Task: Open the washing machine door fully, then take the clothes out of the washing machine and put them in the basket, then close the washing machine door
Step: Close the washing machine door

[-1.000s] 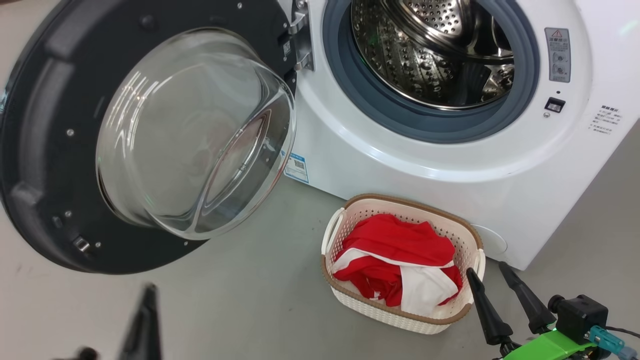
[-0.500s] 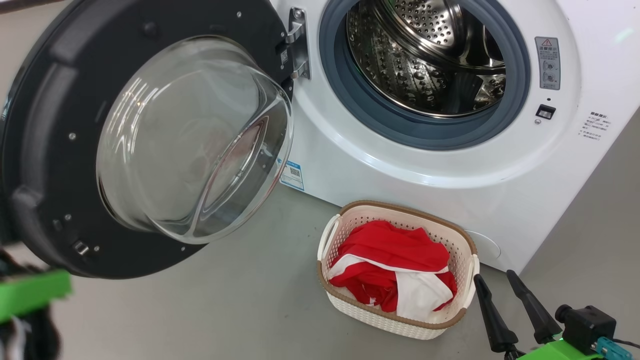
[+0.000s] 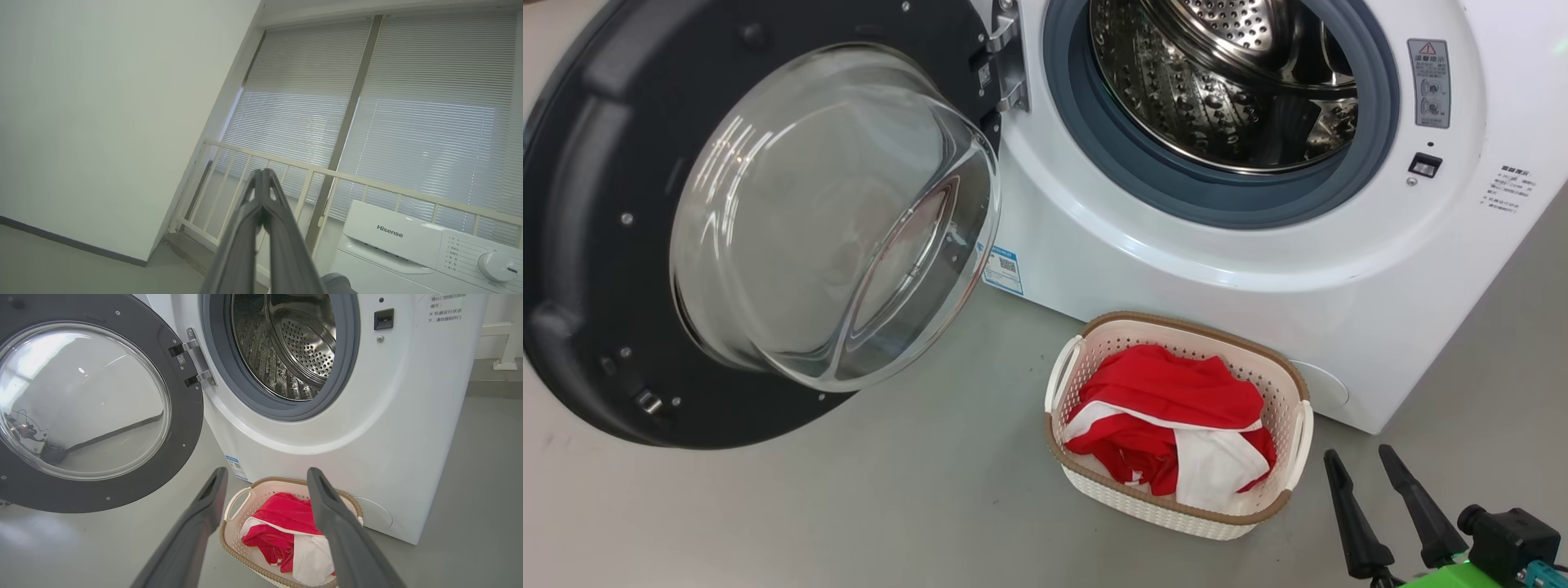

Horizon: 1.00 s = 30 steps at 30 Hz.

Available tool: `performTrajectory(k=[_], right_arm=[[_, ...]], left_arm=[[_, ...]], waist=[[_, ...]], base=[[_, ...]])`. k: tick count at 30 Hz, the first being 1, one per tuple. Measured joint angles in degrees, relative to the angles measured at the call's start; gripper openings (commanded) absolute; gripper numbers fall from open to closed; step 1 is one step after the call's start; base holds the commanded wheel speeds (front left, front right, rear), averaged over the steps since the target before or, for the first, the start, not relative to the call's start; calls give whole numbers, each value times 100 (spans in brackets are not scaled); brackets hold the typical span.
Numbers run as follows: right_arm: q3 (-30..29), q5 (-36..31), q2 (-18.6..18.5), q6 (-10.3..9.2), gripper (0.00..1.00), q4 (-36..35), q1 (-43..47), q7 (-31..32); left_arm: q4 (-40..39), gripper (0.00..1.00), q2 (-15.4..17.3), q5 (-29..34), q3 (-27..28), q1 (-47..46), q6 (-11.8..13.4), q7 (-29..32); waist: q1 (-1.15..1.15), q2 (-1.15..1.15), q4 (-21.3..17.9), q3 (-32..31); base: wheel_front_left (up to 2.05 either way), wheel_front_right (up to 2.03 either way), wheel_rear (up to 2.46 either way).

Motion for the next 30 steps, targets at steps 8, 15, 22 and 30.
performTrajectory(k=[8,15,22,30], right_arm=[[-75,-16,-7,0,100,-34,20,0],[-167,-21,-29,0,100,-87,21,0],[-182,-43,-31,0,100,-123,22,0],[-183,-43,-47,0,100,-123,21,0]], left_arm=[[1673,0,259,-1232,-56,-836,0,992],[2913,0,513,-1786,-392,-1282,0,2481],[3501,0,571,-1963,-843,-1308,0,3610],[3233,0,584,-2453,-1194,-1234,2,4657]], waist=[[0,0,5,77],[0,0,13,164],[0,0,21,247],[0,0,-3,256]], base=[[0,0,0],[0,0,0],[0,0,0],[0,0,0]])
